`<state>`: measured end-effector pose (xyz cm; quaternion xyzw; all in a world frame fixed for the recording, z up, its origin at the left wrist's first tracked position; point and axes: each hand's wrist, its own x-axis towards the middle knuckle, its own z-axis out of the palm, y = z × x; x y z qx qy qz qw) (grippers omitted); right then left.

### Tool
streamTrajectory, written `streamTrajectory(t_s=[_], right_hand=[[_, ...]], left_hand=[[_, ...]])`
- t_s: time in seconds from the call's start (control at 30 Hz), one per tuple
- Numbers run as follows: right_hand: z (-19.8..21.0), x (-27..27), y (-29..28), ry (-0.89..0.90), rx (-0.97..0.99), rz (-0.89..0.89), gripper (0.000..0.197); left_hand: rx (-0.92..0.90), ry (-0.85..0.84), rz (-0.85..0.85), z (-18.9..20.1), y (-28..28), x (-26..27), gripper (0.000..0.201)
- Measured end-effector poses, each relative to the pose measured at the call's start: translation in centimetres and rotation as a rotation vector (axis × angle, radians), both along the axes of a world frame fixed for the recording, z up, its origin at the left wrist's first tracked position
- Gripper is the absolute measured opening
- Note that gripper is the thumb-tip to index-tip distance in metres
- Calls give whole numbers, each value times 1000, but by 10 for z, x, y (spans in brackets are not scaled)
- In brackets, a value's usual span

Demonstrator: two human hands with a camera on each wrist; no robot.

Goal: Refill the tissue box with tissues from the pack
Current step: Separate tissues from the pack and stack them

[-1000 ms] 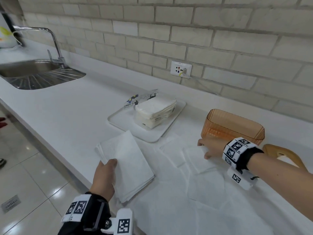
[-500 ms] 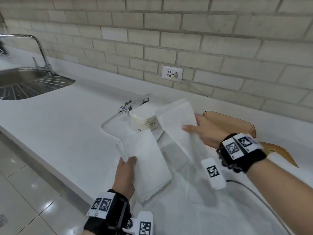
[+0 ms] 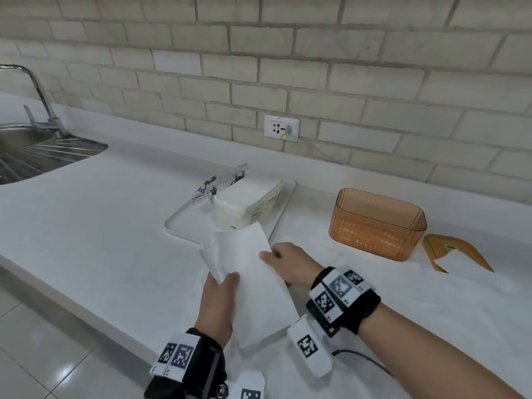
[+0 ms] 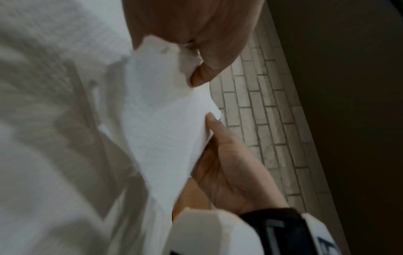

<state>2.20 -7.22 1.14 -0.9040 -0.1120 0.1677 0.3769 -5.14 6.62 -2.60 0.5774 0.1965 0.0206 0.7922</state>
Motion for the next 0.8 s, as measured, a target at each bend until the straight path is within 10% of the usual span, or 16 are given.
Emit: streamTrajectory(t_s=[0.1,0.27,0.8], right_hand=[[5,25,-28,-256,-356,78,12],[-9,46,-72,-351,-929,423,53],[-35,52,-83,-494,-889,446,40]], left_hand=[[-6,2,74,-3,23,3,35],[-26,-33,145,-3,63,5,37],[-58,-44,96,1,64,9,32]])
